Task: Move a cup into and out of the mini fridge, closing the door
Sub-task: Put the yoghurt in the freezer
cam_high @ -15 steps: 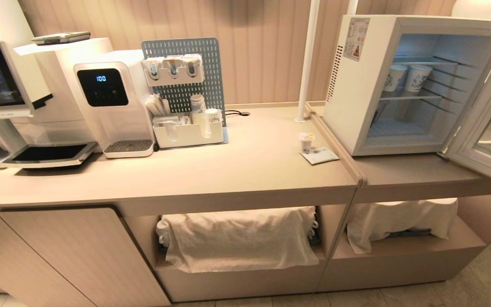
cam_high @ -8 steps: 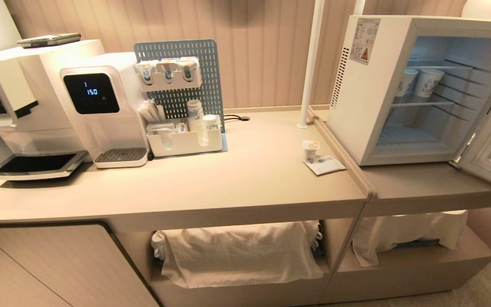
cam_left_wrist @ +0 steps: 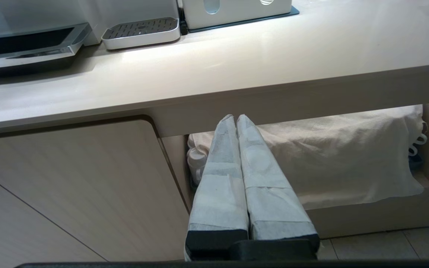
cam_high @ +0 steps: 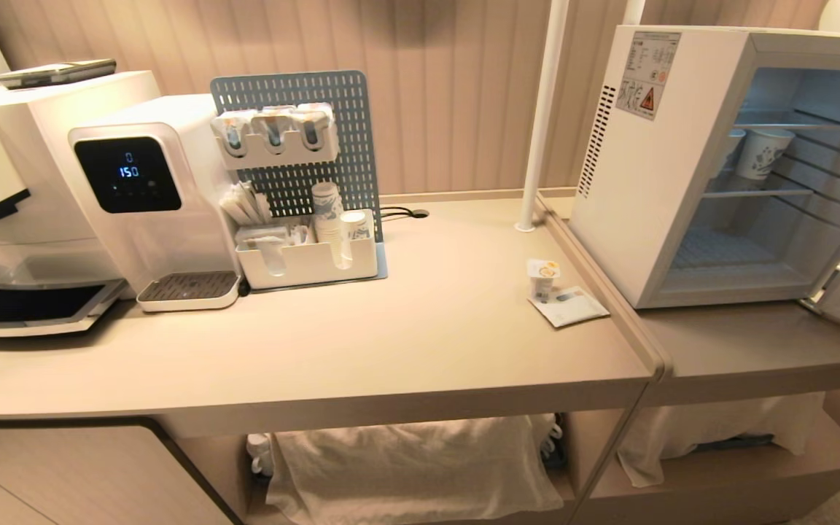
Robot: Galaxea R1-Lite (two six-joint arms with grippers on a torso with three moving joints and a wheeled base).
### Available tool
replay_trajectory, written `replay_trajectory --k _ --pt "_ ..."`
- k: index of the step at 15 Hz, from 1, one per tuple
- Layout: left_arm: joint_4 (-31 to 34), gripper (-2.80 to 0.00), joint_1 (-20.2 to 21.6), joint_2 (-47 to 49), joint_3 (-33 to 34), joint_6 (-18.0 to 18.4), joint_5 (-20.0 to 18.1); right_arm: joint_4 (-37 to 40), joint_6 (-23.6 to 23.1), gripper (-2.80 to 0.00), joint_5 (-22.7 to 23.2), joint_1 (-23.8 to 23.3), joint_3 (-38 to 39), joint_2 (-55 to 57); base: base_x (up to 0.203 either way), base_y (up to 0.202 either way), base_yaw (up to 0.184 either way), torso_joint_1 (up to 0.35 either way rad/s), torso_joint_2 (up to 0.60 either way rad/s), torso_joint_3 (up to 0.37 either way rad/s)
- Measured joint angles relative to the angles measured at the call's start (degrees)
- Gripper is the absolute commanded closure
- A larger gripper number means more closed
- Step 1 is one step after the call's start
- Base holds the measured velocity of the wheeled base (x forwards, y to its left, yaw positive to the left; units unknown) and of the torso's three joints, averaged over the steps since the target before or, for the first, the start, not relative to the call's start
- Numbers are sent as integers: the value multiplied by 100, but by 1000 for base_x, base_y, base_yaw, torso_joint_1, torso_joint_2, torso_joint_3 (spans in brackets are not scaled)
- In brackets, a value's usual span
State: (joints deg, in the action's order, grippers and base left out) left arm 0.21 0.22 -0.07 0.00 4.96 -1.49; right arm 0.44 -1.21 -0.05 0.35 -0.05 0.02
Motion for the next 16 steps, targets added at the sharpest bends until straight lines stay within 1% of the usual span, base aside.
replay_trajectory --k 2,3,5,7,9,10,12,13,14,16 --pt "3 0 0 0 0 -9 2 -17 87 0 -21 0 -10 0 0 0 0 0 0 0" --pt "0 0 0 0 0 -23 12 -61 142 0 -61 0 -143 2 0 0 0 0 0 0" --pt "0 0 0 0 0 -22 10 70 192 0 -100 -2 -861 129 0 0 0 0 0 0" --pt "-1 0 0 0 0 -43 23 263 220 0 -107 -9 -1783 661 0 0 0 0 0 0" --pt "-10 0 -1 0 0 -58 28 217 251 0 -96 0 -2506 1617 0 0 0 0 0 0" --pt "-10 0 -1 0 0 -65 28 52 261 0 -90 0 -2728 2194 0 0 0 0 0 0" --pt "-10 0 -4 0 0 -65 26 -528 291 0 -27 48 -2917 3423 0 0 0 0 0 0" --pt "-10 0 -4 0 0 -59 22 -862 377 0 71 127 -2933 4026 0 0 0 0 0 0" --pt "-10 0 -1 0 0 -53 22 -1179 556 0 248 224 -2935 4659 0 0 0 0 0 0" --pt "-10 0 -1 0 0 -58 20 -1623 1022 0 845 388 -2935 5896 0 0 0 0 0 0"
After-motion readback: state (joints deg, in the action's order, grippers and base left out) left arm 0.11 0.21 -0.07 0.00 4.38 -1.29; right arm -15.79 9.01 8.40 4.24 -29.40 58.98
